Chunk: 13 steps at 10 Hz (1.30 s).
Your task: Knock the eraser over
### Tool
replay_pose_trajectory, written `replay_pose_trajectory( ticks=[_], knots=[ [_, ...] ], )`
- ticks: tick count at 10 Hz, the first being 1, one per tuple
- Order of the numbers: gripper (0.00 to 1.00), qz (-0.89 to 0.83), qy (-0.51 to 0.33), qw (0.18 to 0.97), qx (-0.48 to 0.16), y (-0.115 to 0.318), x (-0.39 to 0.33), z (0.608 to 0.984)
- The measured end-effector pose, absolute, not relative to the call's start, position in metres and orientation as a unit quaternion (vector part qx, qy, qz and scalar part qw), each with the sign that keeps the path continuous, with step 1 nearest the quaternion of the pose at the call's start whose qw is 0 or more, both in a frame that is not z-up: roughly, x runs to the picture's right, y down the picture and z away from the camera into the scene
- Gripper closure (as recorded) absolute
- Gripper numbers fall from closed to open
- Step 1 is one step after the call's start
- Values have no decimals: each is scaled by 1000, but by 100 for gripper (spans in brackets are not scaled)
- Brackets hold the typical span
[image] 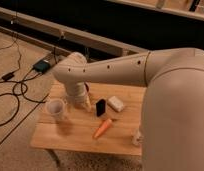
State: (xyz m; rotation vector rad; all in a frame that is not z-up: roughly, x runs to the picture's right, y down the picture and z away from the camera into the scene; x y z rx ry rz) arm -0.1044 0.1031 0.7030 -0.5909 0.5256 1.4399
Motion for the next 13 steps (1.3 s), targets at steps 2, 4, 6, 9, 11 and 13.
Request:
replay_pose_trajectory(
  ticks=[2, 4, 6, 9, 11, 13],
  knots=[
    [35, 642, 234, 681, -263, 103, -104, 703],
    [35, 644, 238, 677, -265, 103, -102, 705],
    [35, 652, 249, 663, -271, 102, -93, 711],
    [35, 669, 267, 642, -264, 95, -68, 729],
    [35, 680, 280, 627, -258, 91, -49, 749],
    [35, 685, 292, 617, -255, 93, -36, 766]
  ],
)
